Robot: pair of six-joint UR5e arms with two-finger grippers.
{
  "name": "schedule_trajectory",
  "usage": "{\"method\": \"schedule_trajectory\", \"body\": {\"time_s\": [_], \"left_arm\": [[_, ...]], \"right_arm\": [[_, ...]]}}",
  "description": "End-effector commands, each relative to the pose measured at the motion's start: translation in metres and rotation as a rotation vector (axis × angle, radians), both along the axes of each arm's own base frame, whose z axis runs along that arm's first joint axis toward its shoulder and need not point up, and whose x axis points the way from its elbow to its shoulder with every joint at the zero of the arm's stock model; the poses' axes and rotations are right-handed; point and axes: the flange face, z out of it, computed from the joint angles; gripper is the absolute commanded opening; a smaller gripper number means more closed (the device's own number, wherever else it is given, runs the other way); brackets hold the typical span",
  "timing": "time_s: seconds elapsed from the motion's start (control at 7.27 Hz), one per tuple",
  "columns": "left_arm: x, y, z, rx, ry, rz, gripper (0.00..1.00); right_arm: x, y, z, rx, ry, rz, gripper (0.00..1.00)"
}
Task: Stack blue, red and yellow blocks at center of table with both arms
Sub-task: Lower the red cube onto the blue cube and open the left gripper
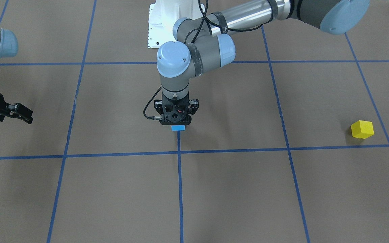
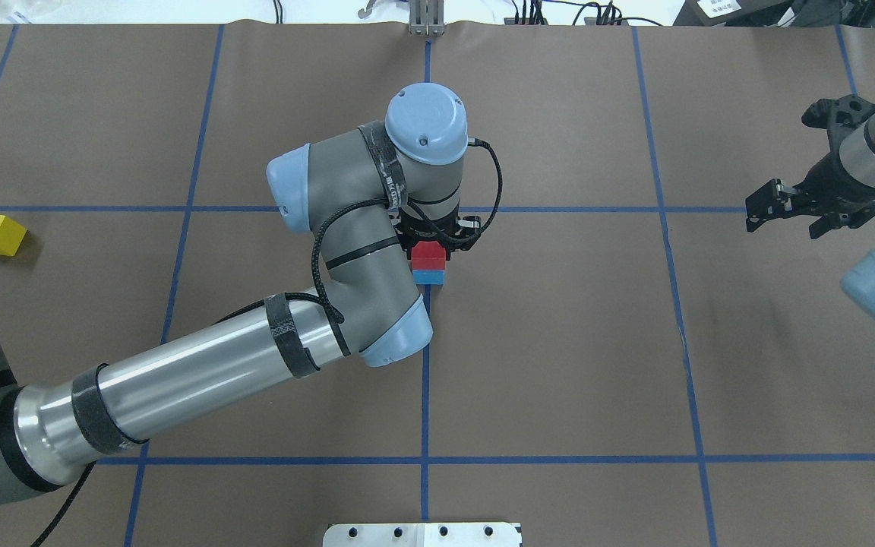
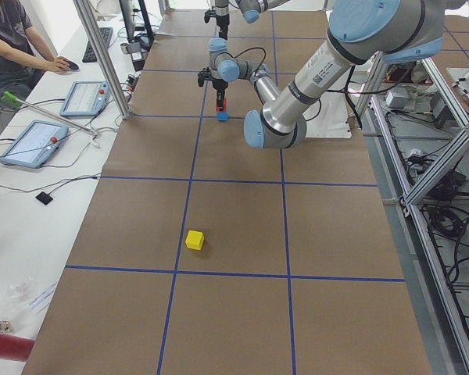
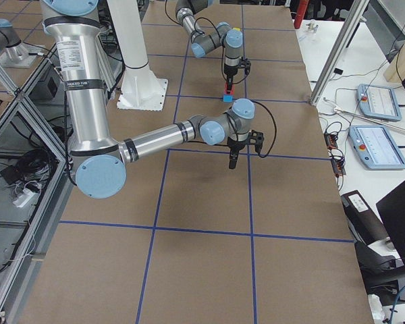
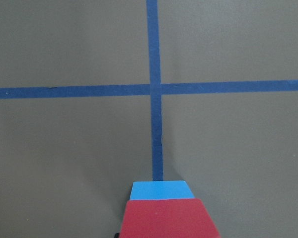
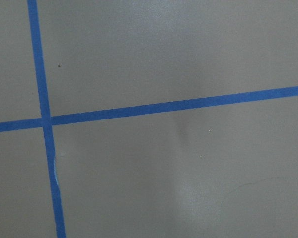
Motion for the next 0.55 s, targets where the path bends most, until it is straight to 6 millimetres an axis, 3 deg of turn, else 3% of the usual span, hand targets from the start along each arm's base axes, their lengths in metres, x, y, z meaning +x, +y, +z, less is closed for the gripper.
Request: {"method": "schedule_trajectory", "body": {"time_s": [0.0, 0.14, 0.41], "left_arm": [[0.0004, 0.0006, 0.0017, 0.005, 0.001, -0.002, 0.8], [0.0003, 0.0003, 0.0018, 0.006, 0.0, -0.005, 0.99], [-0.0048, 0.0021, -0.0069, 0.013, 0.012, -0.007, 0.99]], "right_arm": [[0.0, -0.0001, 0.0004, 0.0, 0.001, 0.0, 1.0], [0.0, -0.0001, 0.0004, 0.0, 0.001, 0.0, 1.0], [-0.0003, -0.0005, -0.0005, 0.001, 0.0, 0.0, 1.0]]}}
